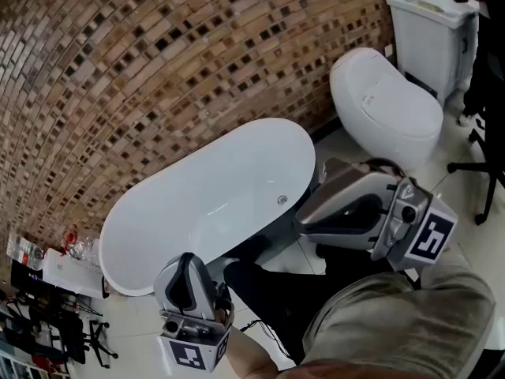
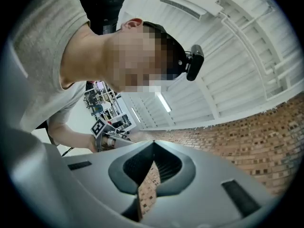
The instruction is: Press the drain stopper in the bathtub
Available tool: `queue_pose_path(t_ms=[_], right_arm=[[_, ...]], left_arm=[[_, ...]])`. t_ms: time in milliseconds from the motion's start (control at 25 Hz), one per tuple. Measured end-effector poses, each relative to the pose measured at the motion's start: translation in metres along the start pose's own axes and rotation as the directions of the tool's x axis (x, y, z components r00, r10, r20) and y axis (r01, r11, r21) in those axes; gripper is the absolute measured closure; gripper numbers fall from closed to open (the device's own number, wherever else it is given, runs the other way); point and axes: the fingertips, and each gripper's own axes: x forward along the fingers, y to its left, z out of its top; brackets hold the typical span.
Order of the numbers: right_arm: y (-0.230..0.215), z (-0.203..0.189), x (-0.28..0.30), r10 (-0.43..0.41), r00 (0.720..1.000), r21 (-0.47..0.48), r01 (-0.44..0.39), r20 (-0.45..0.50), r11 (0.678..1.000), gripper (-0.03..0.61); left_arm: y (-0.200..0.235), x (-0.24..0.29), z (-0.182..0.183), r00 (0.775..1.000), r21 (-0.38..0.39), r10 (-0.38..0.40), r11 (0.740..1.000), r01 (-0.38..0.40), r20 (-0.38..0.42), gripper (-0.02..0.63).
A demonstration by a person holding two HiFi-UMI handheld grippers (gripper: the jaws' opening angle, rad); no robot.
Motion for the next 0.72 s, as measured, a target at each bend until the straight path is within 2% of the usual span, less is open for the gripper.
queue_pose_path(t_ms=[120,240,400,720], right_arm=[[-0.002,-0.003,-0.004,-0.010,1.000,0.007,0.010,-0.019,1.000,0.578],[0.005,-0.004,-0.004,0.008,0.999,-0.011,-0.008,-0.034,1.000,0.578],[0.016,-0.004,-0.004,0.029,0.998,-0.065,-0.033,-0.052,0.997,0.578],[0.025,0.004,-0.003,0.049,0.997,-0.106,-0.055,-0.057,0.993,0.578]], left_arm=[[-0.005,0.000,0.009,1.000,0.025,-0.007,1.000,0.007,0.017,0.603],[-0.010,-0.002,0.014,0.999,0.013,-0.033,0.999,0.033,0.030,0.604],[-0.029,-0.008,0.013,0.996,0.013,-0.085,0.996,0.085,0.002,0.604],[-0.044,-0.010,0.016,0.995,0.033,-0.104,0.994,0.104,0.002,0.604]])
